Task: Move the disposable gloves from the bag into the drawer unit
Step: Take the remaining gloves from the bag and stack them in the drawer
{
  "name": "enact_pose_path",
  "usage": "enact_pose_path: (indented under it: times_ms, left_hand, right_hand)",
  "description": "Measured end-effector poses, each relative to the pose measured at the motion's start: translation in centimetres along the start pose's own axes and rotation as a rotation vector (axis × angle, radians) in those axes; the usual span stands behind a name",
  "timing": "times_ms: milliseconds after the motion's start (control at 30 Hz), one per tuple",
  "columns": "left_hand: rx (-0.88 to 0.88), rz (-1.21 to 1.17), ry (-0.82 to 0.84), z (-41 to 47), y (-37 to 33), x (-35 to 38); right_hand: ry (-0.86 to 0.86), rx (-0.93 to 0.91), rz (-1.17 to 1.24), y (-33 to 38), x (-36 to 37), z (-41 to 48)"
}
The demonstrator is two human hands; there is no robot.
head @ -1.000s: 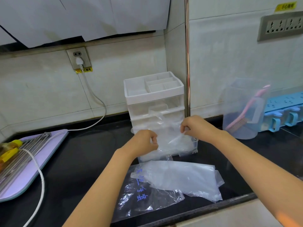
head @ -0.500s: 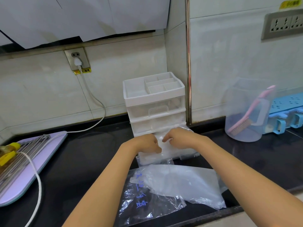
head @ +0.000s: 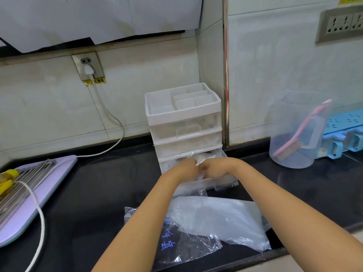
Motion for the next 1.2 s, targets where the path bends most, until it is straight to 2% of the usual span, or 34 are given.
enact_pose_path:
  times_ms: [100,200,500,600,700,867,1000,1133,1200]
  left_hand:
    - [-0.063,0.080,0.172,0.5,1.4,1.3]
    - [-0.141,0.209,0.220,1.4,3.0,1.4]
    - [-0.200,0.275,0.120,3.4,4.4,1.9]
    - [-0.230,0.293,0.093,3.7,4.7,1.6]
    - [-0.252,0.313,0.082,3.7,4.7,1.4]
    - [-0.238,0.295,0.060,3.3,4.4,1.2]
    - [-0.201,0.224,0.006,1.4,3.1,-0.6]
    - [-0.118,0.019,-0.219,-2.2,1.4,-3.0]
    - [0.001,-0.149,-0.364,-5.2,0.1,-3.3]
  right_hand:
    - [-0.006,-0.012,0.075,-0.3,0.0,0.1]
    - [-0.078,0.043,0.151,-1.2,-0.3,0.5]
    - [-0.156,0.338,-0.043,-2.0,-0.1,2.9]
    - [-0.201,0.375,-0.116,-1.3,-0.6,2.8]
    - [-0.223,0.318,-0.071,-0.9,-1.2,2.6]
    - [-0.406,0.080,0.165,0.0,-2.7,-2.2]
    - [-0.512,-0.027,0.192,0.1,-3.4,-6.3]
    - [-0.507,-0.103,0.204,-0.6,-2.1,-10.0]
    - [-0.461,-0.112,0.182,-1.0,-0.8,-11.6]
Point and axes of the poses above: each hand's wrist, its own z-axis towards the middle knuckle, its own x-axis out of the palm, y = z × x, the point moved 7 cm from there along z, towards the middle knuckle, and after that the axes turned 5 degrees about -z, right-handed, at the moved point
